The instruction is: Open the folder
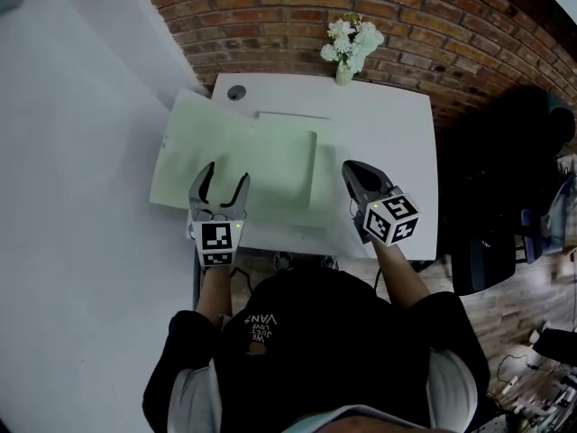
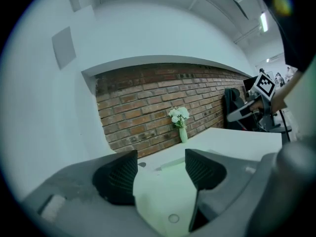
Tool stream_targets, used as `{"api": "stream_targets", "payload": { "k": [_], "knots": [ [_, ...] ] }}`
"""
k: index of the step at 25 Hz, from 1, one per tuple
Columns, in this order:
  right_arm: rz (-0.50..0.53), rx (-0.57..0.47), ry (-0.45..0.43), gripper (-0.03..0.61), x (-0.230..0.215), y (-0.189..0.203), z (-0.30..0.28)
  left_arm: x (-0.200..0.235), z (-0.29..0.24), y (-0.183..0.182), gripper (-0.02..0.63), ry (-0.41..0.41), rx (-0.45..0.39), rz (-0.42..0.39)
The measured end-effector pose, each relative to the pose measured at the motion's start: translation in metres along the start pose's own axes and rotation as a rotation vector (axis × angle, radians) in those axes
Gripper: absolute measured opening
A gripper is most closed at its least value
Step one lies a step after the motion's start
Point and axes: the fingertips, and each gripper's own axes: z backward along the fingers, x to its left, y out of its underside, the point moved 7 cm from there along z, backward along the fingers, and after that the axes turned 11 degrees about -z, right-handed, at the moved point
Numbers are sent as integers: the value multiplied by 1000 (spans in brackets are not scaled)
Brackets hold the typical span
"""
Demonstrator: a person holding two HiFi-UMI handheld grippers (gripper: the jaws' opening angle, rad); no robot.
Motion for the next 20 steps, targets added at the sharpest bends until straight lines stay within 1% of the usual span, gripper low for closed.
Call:
{"api": "stream_targets", "payload": {
  "k": [5, 11, 13, 20],
  "knots": [
    [-15, -18, 12, 0, 1, 2, 7, -18, -5, -8, 305, 61, -35, 13],
    [-15, -20, 13, 0, 4, 7, 13, -40, -8, -12, 281, 145, -70, 17],
    [-17, -19, 14, 0, 6, 9, 14, -47, -8, -13, 260, 174, -77, 25],
    [-28, -16, 2, 0, 13, 16, 15, -67, -8, -19, 219, 248, -104, 36]
  ]
}}
